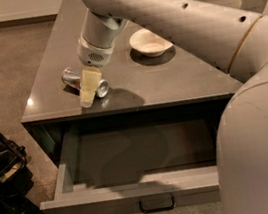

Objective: Place redbull can into top drawer

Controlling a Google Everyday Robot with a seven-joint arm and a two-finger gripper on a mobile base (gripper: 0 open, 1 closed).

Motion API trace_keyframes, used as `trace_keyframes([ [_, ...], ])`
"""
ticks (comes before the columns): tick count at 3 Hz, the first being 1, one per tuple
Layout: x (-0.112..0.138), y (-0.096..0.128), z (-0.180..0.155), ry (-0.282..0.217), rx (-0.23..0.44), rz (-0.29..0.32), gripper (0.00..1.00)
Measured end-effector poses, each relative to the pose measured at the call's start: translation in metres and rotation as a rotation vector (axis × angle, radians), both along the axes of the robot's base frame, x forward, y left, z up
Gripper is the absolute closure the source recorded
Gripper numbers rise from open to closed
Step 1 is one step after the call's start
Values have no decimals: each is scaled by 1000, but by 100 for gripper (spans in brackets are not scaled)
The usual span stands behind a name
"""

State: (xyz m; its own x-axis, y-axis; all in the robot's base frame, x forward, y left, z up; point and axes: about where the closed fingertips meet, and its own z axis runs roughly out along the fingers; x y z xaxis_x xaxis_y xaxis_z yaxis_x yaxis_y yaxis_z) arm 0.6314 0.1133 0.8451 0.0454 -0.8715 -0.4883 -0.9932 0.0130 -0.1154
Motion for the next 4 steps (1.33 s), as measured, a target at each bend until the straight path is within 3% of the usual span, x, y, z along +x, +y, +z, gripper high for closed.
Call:
trace_keyframes([
  [1, -1, -2, -1, 7, -7, 1, 0],
  [2, -1, -2, -1, 7, -7, 2, 19],
  [4, -1, -2, -1, 7, -7, 2, 65],
])
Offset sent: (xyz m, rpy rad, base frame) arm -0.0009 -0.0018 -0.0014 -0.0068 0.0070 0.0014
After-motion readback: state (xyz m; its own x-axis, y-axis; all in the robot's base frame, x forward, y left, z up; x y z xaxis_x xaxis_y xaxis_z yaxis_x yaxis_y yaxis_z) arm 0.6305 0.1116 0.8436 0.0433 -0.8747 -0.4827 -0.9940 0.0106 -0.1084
